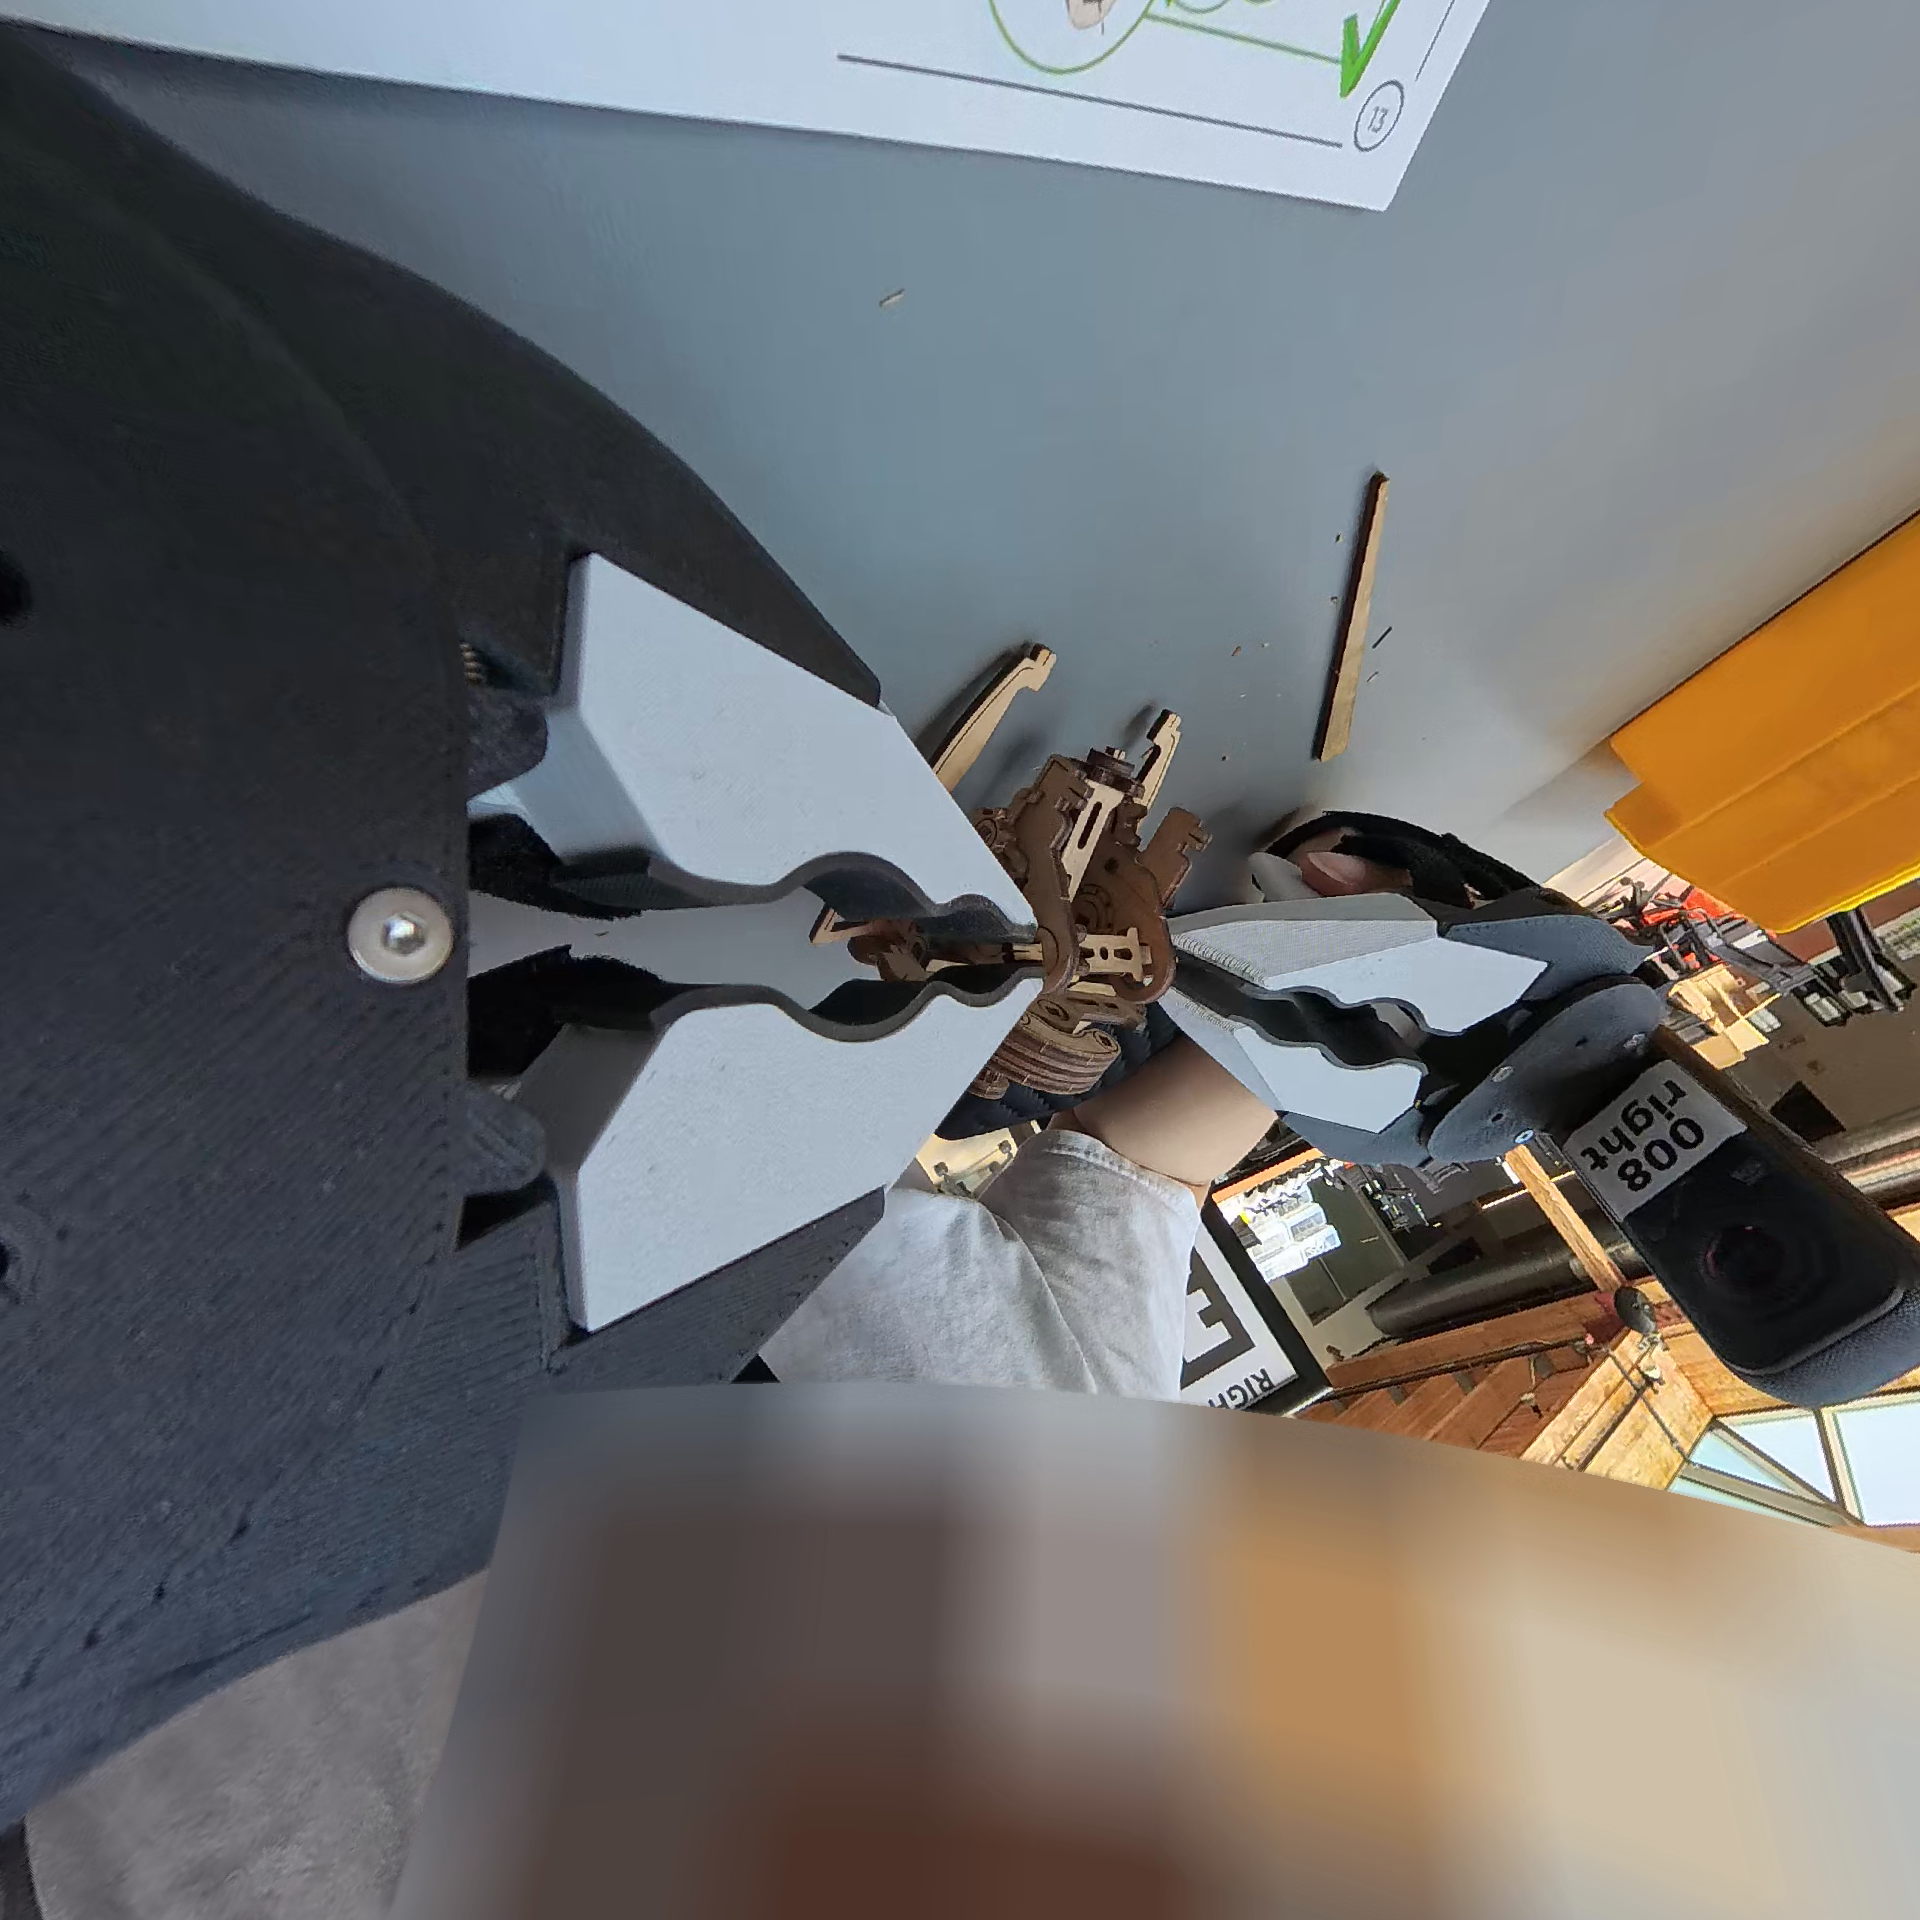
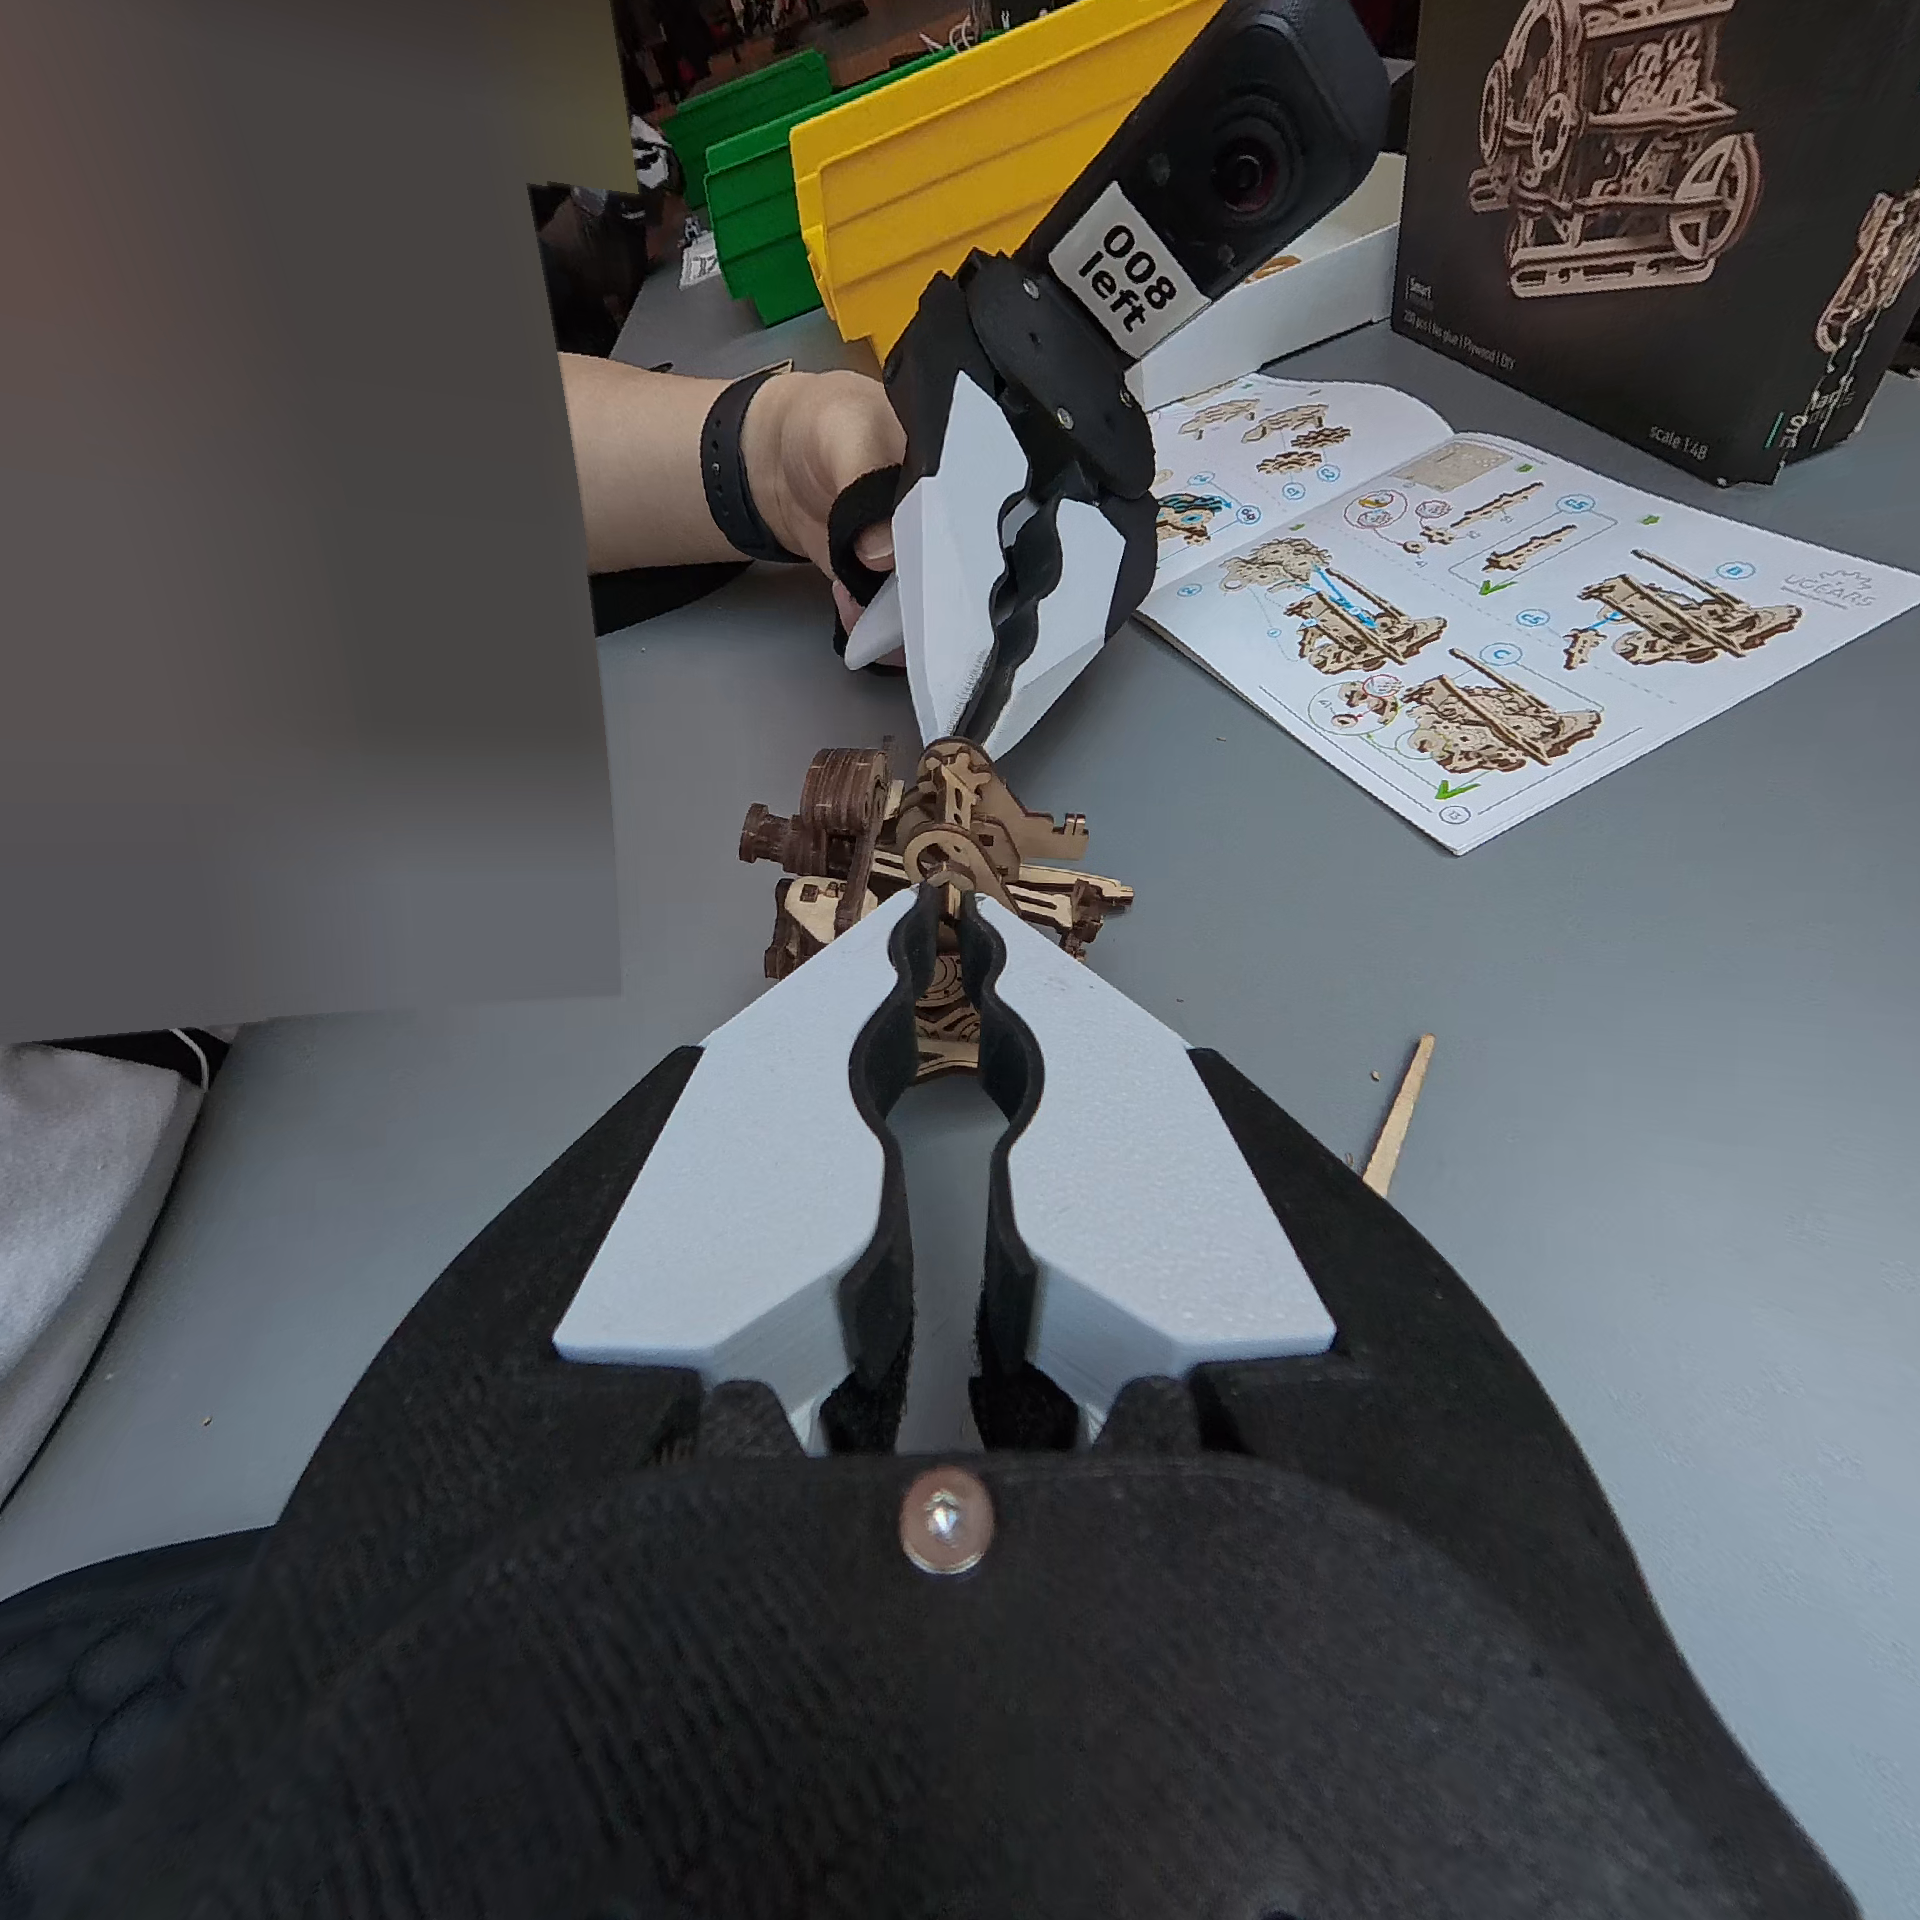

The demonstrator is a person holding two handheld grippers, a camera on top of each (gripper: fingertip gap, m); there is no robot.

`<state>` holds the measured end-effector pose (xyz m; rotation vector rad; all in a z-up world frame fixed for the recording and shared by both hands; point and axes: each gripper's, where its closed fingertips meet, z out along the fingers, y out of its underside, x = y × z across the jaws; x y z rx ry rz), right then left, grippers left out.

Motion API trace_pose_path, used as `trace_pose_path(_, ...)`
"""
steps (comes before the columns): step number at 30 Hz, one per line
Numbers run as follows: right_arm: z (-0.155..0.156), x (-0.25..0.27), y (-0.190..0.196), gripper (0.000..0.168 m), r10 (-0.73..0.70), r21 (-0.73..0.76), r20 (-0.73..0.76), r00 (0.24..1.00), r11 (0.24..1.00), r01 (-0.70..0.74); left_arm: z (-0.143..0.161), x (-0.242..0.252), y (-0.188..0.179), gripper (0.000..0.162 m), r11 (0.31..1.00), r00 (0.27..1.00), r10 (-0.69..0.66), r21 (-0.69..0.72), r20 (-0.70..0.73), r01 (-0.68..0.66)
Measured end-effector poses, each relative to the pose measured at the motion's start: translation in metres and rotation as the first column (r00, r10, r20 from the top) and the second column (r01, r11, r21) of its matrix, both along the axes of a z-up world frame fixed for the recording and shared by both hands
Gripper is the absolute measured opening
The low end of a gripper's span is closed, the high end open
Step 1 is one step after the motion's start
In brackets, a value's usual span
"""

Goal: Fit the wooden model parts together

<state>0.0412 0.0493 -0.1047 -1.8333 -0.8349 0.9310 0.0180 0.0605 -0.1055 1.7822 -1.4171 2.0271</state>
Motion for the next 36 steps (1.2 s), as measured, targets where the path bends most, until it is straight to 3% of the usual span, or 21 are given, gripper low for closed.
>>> trace_pose_path(10, 0.0011, 0.0003, 0.0027, 0.001, -0.045, 0.206, 0.146, 0.988, 0.979, 0.014, -0.0023, 0.001, 0.0035, 0.0, 1.0, 1.0, 0.016, -0.016, -0.015, -0.016)
trace_pose_path(36, 0.0035, 0.002, 0.0067, 0.001, -0.1, 0.348, 0.182, 0.978, 0.937, 0.032, -0.0072, 0.0029, 0.0085, 0.001, 0.992, 0.995, 0.041, -0.114, -0.087, -0.051)
